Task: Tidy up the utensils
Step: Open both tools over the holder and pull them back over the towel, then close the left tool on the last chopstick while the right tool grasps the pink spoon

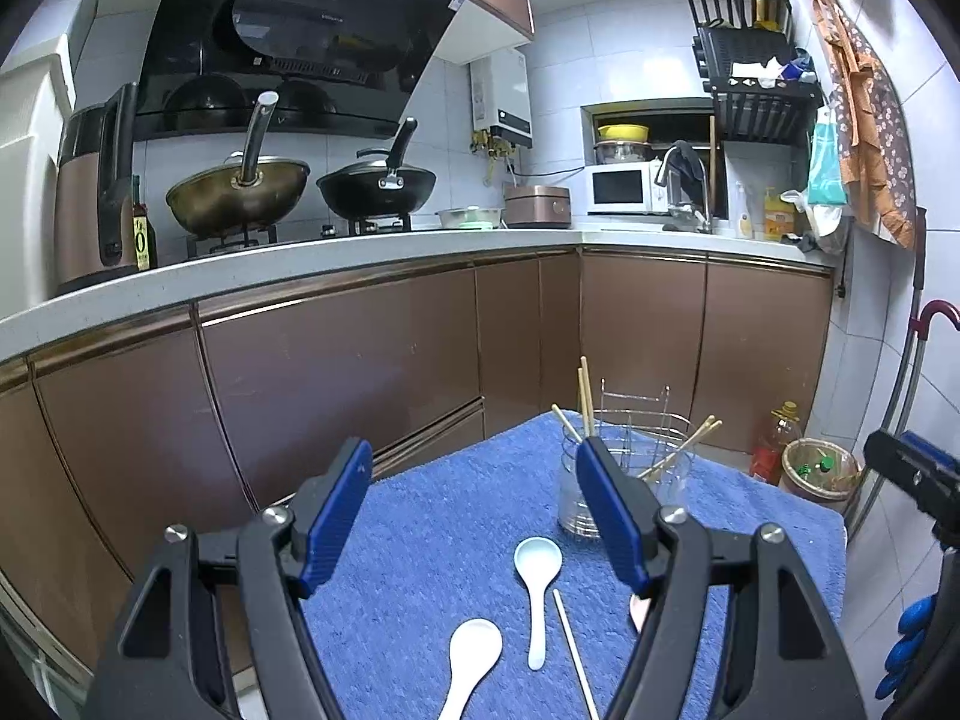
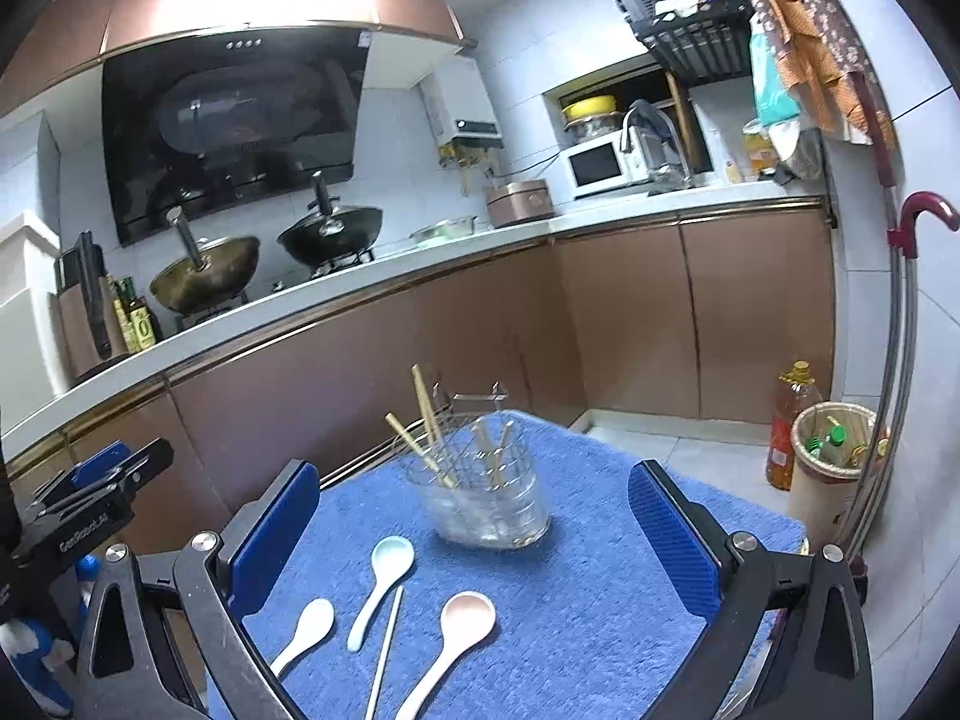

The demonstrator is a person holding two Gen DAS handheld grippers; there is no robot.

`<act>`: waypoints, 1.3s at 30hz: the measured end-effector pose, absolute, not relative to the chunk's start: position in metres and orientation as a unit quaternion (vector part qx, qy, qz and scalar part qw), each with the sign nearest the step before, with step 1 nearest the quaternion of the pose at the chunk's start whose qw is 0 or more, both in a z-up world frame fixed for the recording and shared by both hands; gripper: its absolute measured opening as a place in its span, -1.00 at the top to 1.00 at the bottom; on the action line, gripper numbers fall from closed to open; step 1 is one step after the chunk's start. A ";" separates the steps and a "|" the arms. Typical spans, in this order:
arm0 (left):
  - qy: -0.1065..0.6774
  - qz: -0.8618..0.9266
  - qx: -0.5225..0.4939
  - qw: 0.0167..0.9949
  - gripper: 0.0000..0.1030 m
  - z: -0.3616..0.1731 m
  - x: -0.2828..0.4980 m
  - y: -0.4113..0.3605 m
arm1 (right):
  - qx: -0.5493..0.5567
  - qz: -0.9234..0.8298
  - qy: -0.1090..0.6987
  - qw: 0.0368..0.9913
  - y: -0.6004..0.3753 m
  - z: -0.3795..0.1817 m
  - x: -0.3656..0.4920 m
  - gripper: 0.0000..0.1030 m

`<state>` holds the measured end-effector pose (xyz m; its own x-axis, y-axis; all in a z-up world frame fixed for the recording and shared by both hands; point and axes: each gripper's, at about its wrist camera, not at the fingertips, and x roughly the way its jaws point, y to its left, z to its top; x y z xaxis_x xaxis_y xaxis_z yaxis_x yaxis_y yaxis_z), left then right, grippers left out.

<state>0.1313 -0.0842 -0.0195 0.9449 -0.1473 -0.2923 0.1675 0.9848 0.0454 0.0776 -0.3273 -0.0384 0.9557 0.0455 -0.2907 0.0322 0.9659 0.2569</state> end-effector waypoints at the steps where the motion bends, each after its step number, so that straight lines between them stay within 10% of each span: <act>1: 0.148 -0.080 0.032 0.985 -0.34 -0.020 0.131 -0.083 | 0.129 0.004 0.153 0.980 -0.326 -0.040 0.078 -1.00; 20: 0.221 -0.068 -0.024 0.973 -0.34 -0.045 0.157 -0.038 | 0.142 0.019 0.217 0.966 -0.332 -0.064 0.088 -1.00; 39: 0.376 -0.204 -0.112 0.897 -0.32 -0.099 0.196 -0.044 | 0.163 0.052 0.287 0.942 -0.339 -0.099 0.111 -0.16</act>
